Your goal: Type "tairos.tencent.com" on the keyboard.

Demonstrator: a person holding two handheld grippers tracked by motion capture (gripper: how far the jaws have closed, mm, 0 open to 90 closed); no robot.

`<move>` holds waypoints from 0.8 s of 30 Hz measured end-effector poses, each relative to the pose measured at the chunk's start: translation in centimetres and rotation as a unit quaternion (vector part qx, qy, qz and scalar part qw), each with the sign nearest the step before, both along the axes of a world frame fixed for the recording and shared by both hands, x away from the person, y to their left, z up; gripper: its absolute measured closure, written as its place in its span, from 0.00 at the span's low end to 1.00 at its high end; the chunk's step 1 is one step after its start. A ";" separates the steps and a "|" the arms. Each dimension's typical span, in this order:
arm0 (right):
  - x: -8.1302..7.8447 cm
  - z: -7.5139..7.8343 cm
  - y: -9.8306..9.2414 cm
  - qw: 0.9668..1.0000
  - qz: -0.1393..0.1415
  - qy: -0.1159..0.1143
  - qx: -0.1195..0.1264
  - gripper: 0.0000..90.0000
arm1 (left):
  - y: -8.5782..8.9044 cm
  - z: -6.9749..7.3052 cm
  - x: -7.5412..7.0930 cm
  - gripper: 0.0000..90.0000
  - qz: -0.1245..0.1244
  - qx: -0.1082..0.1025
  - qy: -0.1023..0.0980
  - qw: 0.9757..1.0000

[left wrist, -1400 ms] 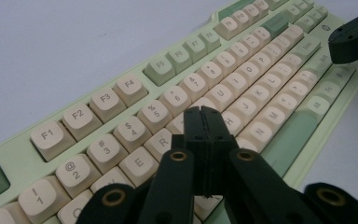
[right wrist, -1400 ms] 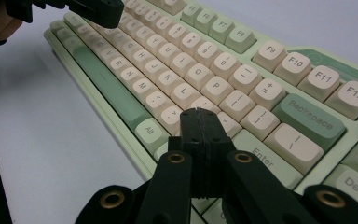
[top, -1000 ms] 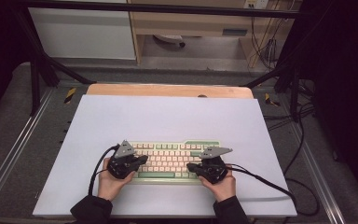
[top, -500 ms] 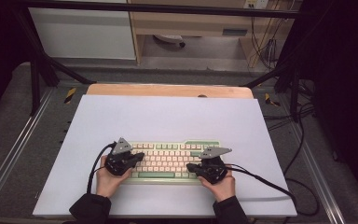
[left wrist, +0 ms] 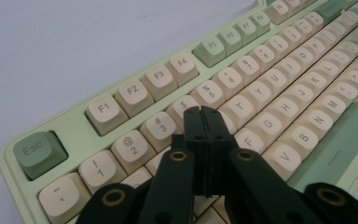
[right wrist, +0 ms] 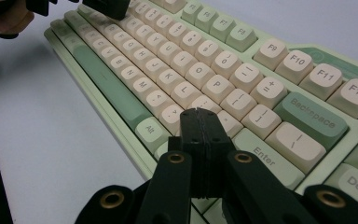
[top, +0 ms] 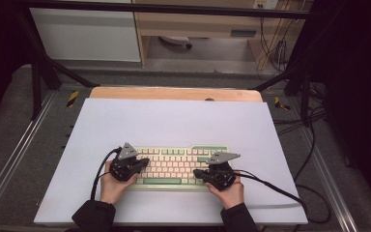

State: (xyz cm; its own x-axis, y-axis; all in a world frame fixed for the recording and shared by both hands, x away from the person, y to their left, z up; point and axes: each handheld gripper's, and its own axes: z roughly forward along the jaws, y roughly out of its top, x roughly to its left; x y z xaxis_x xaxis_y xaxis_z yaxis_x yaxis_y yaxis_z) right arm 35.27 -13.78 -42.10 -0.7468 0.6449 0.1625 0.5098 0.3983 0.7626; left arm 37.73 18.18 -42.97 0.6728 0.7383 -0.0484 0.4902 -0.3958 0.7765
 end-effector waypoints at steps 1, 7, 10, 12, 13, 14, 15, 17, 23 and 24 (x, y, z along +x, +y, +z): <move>0.0 0.0 0.0 1.000 0.000 0.000 0.000 1.00 | 0.0 0.0 0.0 1.00 0.000 0.000 0.000 1.000; 0.0 0.0 0.0 1.000 0.001 -0.001 0.000 1.00 | -0.1 -0.1 0.0 1.00 -0.002 0.001 0.000 1.000; 0.0 0.0 0.0 1.000 0.001 -0.001 -0.001 1.00 | -0.1 -0.3 0.0 1.00 -0.003 0.002 0.001 1.000; 0.0 0.0 0.0 1.000 0.001 0.000 -0.001 1.00 | -0.1 -0.3 0.0 1.00 -0.003 0.004 0.001 1.000; 0.0 0.0 0.0 1.000 0.001 0.000 0.000 1.00 | -0.1 -0.3 0.0 1.00 -0.003 0.004 0.001 1.000; 0.0 0.0 0.0 1.000 0.001 -0.001 -0.001 1.00 | -0.1 -0.3 -0.1 1.00 -0.004 0.003 0.002 1.000; 0.0 0.0 0.0 1.000 0.000 -0.001 0.000 1.00 | -0.1 -0.2 -0.1 1.00 -0.004 0.003 0.001 1.000; 0.0 0.0 0.0 1.000 0.000 -0.001 0.001 1.00 | -0.1 0.0 -0.2 1.00 -0.005 -0.003 -0.001 1.000; 0.0 0.2 -0.1 1.000 0.000 -0.003 0.003 1.00 | 0.0 0.3 -0.6 1.00 -0.009 -0.003 -0.002 1.000; -0.1 0.2 -0.1 1.000 -0.001 -0.003 0.004 1.00 | 0.0 0.4 -0.7 1.00 -0.010 -0.004 -0.002 1.000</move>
